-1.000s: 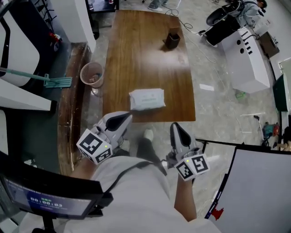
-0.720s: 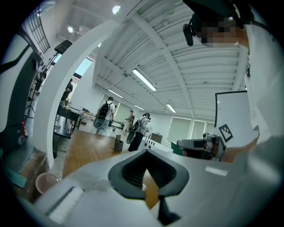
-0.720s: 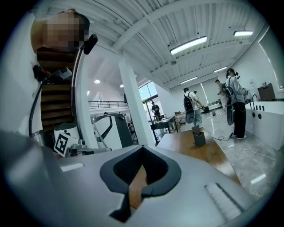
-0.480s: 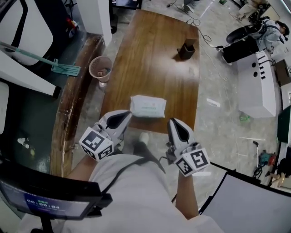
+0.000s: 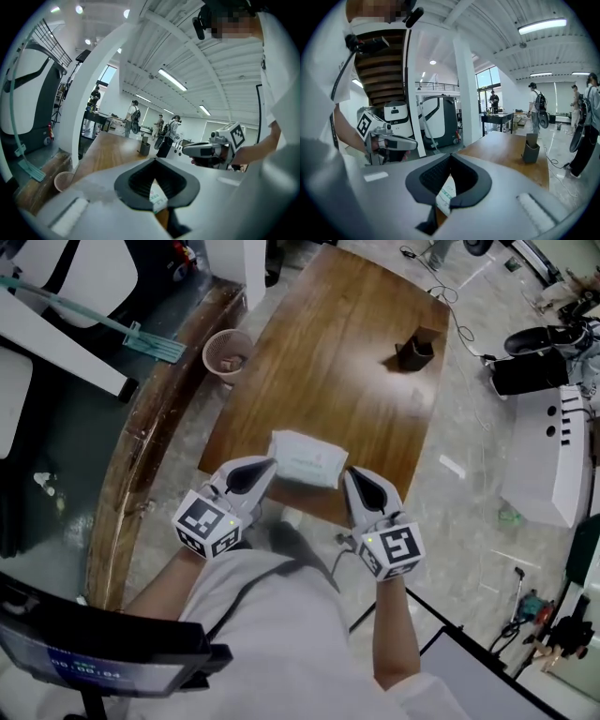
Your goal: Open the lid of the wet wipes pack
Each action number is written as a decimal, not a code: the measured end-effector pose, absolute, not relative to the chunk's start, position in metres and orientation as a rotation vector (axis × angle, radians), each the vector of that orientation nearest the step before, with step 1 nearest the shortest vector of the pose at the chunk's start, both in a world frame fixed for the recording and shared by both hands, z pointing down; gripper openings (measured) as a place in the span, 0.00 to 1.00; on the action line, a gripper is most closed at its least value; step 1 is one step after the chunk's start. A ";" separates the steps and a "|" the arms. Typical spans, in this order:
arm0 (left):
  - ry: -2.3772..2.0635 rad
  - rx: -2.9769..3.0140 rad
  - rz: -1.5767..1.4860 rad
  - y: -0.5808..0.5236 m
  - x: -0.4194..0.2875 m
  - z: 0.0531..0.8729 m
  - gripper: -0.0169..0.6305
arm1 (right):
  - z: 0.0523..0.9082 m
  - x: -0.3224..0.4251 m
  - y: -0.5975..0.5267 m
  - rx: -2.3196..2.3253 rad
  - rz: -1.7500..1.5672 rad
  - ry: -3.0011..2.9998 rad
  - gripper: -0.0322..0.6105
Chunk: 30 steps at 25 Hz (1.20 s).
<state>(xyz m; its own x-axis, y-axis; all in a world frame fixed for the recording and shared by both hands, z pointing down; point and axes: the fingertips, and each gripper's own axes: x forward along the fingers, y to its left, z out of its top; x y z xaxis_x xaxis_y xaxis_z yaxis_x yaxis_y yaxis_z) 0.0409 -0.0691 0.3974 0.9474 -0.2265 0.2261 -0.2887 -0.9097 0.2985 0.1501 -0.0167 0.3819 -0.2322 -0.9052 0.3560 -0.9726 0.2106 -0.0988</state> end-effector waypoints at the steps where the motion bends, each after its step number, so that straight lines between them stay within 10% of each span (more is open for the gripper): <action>1: -0.390 2.772 0.270 -0.070 0.044 0.400 0.04 | 0.388 0.154 -0.019 1.764 0.444 -2.263 0.06; 18: -0.579 2.666 0.509 -0.078 0.059 0.499 0.04 | 0.497 0.140 -0.048 1.307 0.447 -2.271 0.06; 30: -0.585 2.622 0.640 -0.062 0.067 0.551 0.10 | 0.554 0.121 -0.049 0.949 0.327 -2.172 0.34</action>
